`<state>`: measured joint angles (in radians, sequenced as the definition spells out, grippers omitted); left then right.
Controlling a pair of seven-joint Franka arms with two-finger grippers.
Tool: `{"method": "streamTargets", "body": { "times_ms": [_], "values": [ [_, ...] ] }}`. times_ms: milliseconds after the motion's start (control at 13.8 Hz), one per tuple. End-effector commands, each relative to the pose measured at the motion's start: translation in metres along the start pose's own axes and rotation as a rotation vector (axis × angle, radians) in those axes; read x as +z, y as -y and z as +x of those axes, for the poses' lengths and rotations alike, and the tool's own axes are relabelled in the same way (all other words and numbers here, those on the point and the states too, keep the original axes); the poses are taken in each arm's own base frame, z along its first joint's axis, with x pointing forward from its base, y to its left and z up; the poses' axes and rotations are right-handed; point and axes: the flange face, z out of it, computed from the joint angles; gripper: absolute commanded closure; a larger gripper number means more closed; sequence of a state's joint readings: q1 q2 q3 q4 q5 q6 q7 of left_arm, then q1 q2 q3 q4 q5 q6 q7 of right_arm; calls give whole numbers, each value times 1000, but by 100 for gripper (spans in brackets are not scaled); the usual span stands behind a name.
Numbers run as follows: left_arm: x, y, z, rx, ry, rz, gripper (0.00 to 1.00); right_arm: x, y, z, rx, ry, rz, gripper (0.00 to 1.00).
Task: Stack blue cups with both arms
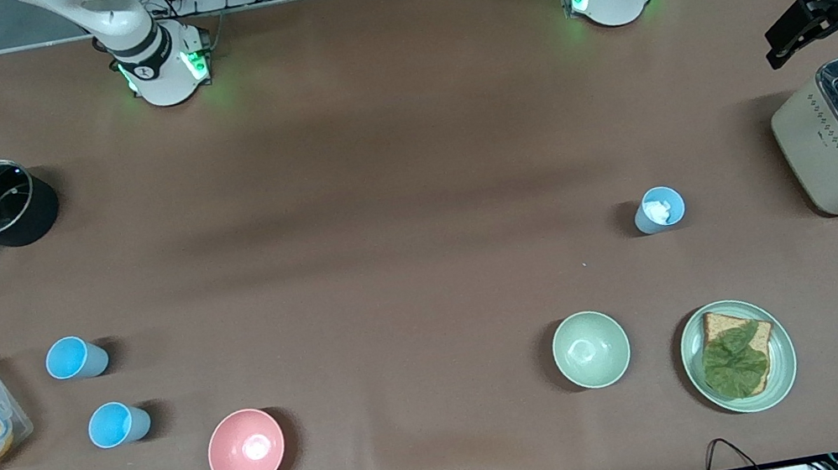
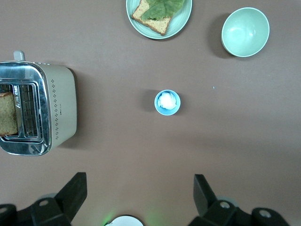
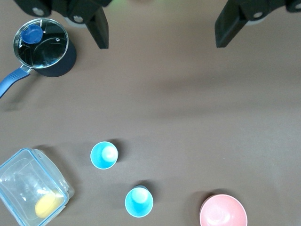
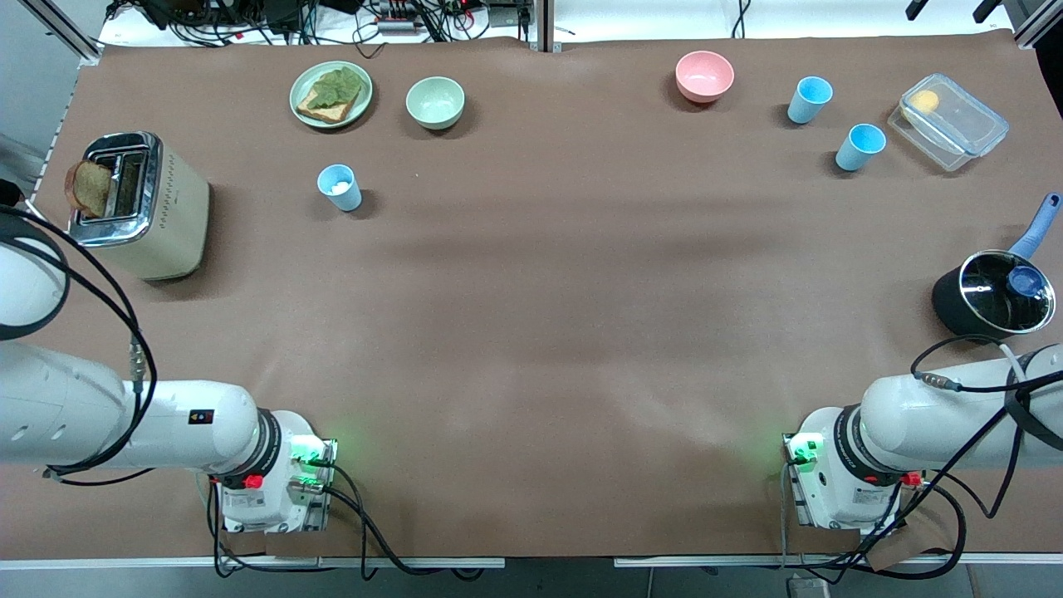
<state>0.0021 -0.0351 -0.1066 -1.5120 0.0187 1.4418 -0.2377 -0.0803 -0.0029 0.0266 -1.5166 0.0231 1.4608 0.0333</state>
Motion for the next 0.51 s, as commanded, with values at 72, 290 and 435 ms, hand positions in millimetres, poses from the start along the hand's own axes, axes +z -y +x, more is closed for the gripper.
{"method": "streamTargets", "body": {
  "times_ms": [72,290,435],
  "values": [
    [-7,0,-4,23,1,-17,0,-9,-3,4,3,-10,4,0],
    [-6,-1,-4,19,3,-18,0,-10,-7,4,11,-12,10,0],
    [-6,-1,-4,4,3,-18,0,-2,-7,9,13,4,10,0]
  ]
}}
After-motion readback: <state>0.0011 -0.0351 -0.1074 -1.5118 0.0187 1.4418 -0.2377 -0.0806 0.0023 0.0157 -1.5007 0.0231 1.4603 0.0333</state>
